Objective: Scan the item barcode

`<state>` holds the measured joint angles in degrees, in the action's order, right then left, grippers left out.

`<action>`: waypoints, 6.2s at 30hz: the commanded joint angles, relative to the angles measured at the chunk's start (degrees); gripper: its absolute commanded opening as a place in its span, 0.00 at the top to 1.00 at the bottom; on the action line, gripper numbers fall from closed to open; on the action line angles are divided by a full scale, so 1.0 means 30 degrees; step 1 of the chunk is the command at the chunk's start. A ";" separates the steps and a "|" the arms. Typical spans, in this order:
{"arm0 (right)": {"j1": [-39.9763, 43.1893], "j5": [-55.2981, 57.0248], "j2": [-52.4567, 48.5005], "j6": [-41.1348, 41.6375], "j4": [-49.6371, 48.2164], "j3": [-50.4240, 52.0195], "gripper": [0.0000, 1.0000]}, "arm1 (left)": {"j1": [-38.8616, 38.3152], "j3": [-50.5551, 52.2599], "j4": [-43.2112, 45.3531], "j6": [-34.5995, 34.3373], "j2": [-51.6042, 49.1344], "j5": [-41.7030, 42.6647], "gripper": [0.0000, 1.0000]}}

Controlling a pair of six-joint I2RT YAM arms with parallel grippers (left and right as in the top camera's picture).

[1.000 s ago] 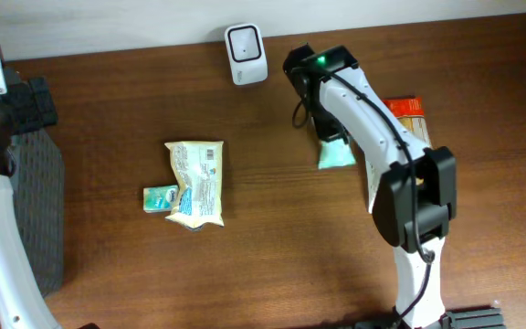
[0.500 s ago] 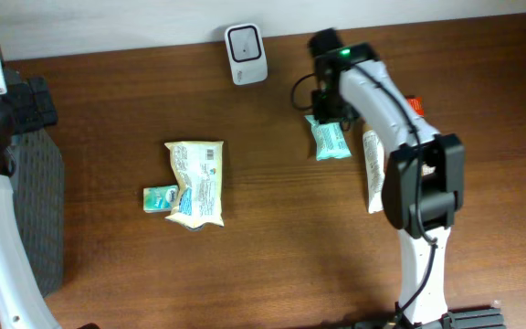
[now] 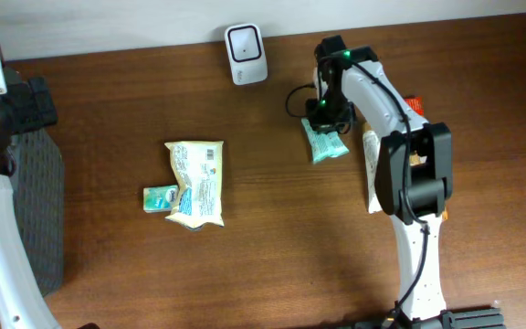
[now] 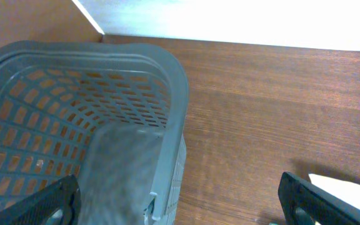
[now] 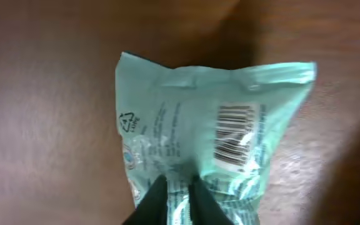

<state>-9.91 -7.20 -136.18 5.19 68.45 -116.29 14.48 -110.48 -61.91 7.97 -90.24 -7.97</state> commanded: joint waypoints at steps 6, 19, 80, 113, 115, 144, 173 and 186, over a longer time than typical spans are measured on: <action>-0.2871 -0.2528 -0.1311 -0.7526 0.3264 0.0612 0.74 | 0.0073 -0.0102 0.0022 0.0306 0.0073 0.0007 0.01; -0.1996 -0.2674 0.1683 -0.5617 0.8276 -0.4568 0.59 | 0.0073 -0.0102 0.0022 0.0299 0.0073 0.0007 0.01; 0.0576 -1.1570 0.1559 -0.5712 -0.2237 0.8684 0.96 | 0.0073 -0.0102 0.0022 0.0299 0.0073 0.0007 0.01; -0.4998 1.0768 0.7351 -1.0987 -2.0261 0.3905 0.96 | 0.0073 -0.0102 0.0022 0.0306 0.0073 0.0007 0.01; -0.4991 1.0768 0.5515 -1.5504 -2.4159 0.3905 0.96 | 0.0073 -0.0102 0.0015 0.0299 0.0073 0.0007 0.01; -0.4925 1.0994 -0.1348 -2.4815 -3.4053 0.3905 0.96 | 0.0073 -0.0102 0.0007 0.0299 0.0073 0.0007 0.01; -0.2900 0.5603 1.0885 -0.0175 -0.1129 0.4918 0.96 | 0.0073 -0.0102 -0.0262 0.0299 0.0073 0.0007 0.01; 0.4568 0.5683 0.9974 0.3738 -0.2601 1.2764 0.96 | 0.0073 -0.0102 -0.0262 0.0299 0.0073 0.0007 0.01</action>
<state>-0.95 8.38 -106.34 13.43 60.38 -78.94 14.48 -110.48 -62.83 7.97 -90.26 -7.97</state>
